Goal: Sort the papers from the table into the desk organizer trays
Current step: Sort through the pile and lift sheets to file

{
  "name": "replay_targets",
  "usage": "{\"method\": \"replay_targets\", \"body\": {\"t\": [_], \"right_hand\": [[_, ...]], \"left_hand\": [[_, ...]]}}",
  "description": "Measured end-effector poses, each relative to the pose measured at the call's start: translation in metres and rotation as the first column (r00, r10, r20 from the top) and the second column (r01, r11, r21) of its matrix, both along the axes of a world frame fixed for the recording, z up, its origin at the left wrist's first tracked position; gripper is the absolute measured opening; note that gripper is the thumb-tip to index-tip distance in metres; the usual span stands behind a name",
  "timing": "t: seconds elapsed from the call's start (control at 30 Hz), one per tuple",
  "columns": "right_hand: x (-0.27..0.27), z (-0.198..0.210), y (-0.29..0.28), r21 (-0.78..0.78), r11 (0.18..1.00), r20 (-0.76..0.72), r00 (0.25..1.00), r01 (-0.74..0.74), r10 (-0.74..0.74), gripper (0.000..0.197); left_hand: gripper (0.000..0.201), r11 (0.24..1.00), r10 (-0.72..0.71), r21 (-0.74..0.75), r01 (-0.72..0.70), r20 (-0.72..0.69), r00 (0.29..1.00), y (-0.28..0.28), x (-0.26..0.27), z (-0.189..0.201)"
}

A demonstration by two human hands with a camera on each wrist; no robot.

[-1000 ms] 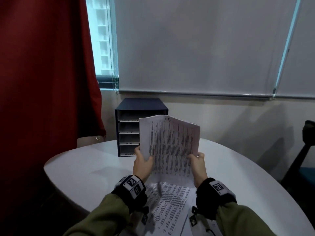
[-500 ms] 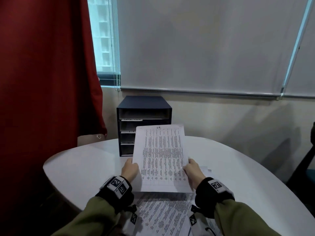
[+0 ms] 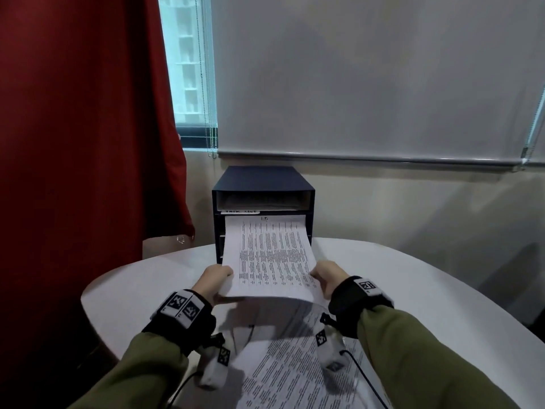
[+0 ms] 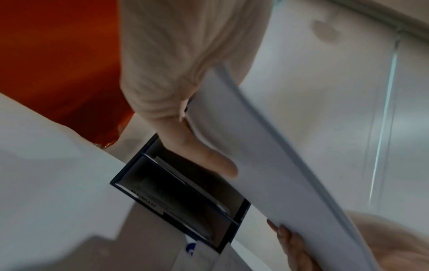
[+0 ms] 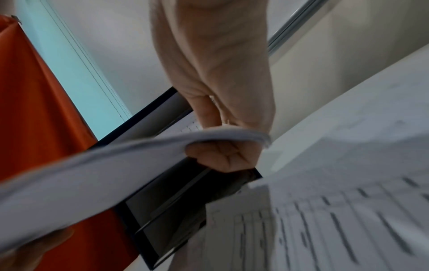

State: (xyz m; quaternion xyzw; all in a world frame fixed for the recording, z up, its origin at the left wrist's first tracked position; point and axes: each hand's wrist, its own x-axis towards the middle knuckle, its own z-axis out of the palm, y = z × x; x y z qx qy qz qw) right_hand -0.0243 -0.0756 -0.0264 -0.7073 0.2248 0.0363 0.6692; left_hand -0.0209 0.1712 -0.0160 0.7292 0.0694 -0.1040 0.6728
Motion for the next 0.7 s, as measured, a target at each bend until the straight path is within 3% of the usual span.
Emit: {"method": "replay_targets", "body": {"t": [0.07, 0.13, 0.2, 0.3, 0.4, 0.53, 0.7], "right_hand": [[0.011, 0.007, -0.002, 0.004, 1.000, 0.014, 1.000, -0.017, 0.017, 0.022], [0.024, 0.007, -0.008, -0.047, 0.999, 0.020, 1.000, -0.020, 0.021, 0.022], [0.034, 0.004, -0.011, -0.076, 0.996, -0.007, 0.999, -0.043, 0.042, 0.014], [0.016, 0.015, -0.003, -0.073, 0.993, -0.032, 0.995, -0.097, 0.095, 0.009], [0.010, 0.016, -0.005, -0.037, 0.988, -0.025, 0.989, -0.149, 0.148, 0.011], [0.036, 0.024, -0.008, 0.182, 0.983, 0.062, 0.998, 0.010, -0.022, 0.010], [0.067, 0.042, 0.006, 0.479, 0.868, 0.140, 0.964, 0.133, -0.225, 0.011]], "left_hand": [[0.006, 0.990, -0.078, -0.118, 0.071, -0.060, 0.995, 0.002, -0.008, 0.009], [0.023, 0.981, -0.141, -0.150, 0.125, -0.101, 0.985, 0.002, -0.012, 0.013], [0.032, 0.978, -0.172, -0.127, 0.165, -0.050, 0.984, 0.000, -0.010, 0.013], [0.039, 0.988, -0.114, -0.095, 0.119, 0.059, 0.992, -0.005, 0.005, 0.011], [0.032, 0.982, -0.041, -0.182, 0.055, 0.080, 0.996, -0.011, 0.024, 0.015], [0.014, 0.886, 0.116, -0.449, -0.115, -0.025, 0.993, -0.019, 0.061, 0.020], [0.017, 0.753, 0.159, -0.643, -0.136, -0.023, 0.987, -0.028, 0.087, 0.039]]}}
